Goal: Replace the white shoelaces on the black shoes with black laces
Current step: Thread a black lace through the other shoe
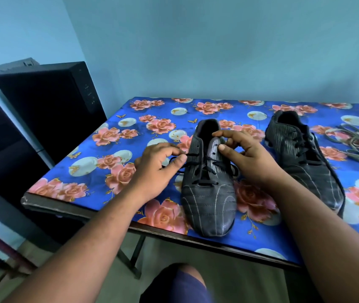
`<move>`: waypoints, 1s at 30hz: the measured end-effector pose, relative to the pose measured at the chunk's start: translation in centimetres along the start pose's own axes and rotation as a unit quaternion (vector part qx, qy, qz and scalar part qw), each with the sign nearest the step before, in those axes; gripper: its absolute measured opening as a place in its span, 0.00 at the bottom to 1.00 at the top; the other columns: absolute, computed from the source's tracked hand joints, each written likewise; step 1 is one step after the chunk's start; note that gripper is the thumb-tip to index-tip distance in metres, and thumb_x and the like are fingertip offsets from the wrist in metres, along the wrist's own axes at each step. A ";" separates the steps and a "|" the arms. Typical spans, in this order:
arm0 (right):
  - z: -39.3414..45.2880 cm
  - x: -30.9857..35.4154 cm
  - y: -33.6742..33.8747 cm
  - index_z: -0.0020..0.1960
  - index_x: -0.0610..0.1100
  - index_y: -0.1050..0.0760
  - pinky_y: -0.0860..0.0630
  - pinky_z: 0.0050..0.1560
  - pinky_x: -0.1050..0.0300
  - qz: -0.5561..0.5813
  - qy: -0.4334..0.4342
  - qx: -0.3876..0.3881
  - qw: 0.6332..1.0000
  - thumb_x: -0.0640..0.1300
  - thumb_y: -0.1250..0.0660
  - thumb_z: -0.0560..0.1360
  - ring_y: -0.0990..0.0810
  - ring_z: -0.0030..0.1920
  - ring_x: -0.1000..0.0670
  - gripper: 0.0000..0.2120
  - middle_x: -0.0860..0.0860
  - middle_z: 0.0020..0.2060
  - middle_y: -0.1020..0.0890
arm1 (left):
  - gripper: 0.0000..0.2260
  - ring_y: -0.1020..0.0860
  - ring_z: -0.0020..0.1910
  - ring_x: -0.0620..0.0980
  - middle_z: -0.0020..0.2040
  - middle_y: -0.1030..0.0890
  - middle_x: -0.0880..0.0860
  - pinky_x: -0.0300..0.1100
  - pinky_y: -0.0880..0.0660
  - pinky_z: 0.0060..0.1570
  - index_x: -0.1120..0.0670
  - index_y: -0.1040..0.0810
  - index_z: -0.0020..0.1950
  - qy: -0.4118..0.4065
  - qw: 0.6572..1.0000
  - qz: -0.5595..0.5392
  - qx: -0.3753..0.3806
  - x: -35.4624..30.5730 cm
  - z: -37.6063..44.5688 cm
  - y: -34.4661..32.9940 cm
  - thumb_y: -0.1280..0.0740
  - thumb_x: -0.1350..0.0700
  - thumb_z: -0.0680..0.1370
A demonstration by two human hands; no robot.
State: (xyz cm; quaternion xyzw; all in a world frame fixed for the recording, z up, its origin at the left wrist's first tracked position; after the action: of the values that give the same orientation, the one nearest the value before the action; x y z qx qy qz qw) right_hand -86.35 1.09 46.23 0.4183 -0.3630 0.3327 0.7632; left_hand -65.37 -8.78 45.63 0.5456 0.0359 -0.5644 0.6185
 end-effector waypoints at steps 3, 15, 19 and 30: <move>0.0 -0.1 0.0 0.64 0.56 0.21 0.32 0.47 0.72 -0.004 -0.001 0.002 1.000 0.45 0.31 0.81 0.28 0.46 0.60 0.14 0.54 0.45 0.30 | 0.12 0.23 0.61 0.43 0.54 0.20 0.35 0.60 0.29 0.63 0.37 0.21 0.47 -0.017 0.999 -0.030 -0.007 -0.4 0.3 -0.3 0.35 0.31 0.75; 0.3 -0.1 -0.1 0.63 0.57 0.21 0.33 0.46 0.73 -0.002 0.002 0.004 1.000 0.46 0.31 0.80 0.29 0.45 0.60 0.13 0.53 0.46 0.30 | 0.16 0.17 0.48 0.57 0.45 0.16 0.46 0.62 0.25 0.56 0.40 0.21 0.48 0.214 0.965 0.068 -0.137 8.8 -0.7 7.5 0.37 0.30 0.74; 0.2 0.0 -0.2 0.63 0.58 0.21 0.32 0.44 0.73 0.000 0.004 0.006 1.000 0.45 0.30 0.80 0.29 0.44 0.60 0.13 0.54 0.45 0.30 | 0.09 0.27 0.65 0.59 0.62 0.19 0.49 0.58 0.35 0.59 0.42 0.21 0.45 0.237 0.945 0.181 -0.136 9.5 -0.3 8.5 0.33 0.39 0.79; -0.4 1.8 0.1 0.65 0.58 0.22 0.36 0.54 0.76 -0.079 0.033 -0.007 0.996 0.53 0.30 0.78 0.27 0.55 0.59 0.16 0.51 0.53 0.27 | 0.18 0.23 0.62 0.42 0.56 0.20 0.33 0.63 0.31 0.66 0.38 0.23 0.59 -0.052 0.999 -0.008 0.000 -2.4 0.5 -0.1 0.37 0.31 0.75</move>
State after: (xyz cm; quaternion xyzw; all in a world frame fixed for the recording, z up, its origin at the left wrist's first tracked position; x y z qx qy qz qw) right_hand -85.42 1.86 47.61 0.4288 -0.3056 0.2821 0.8019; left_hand -66.61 -7.55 47.34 0.5156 0.0081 -0.5967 0.6148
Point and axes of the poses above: each hand's wrist, its own z-axis towards the middle knuckle, its own y-axis out of the back of the hand, x = y × z, the point moved 9 cm from there along z, towards the middle knuckle
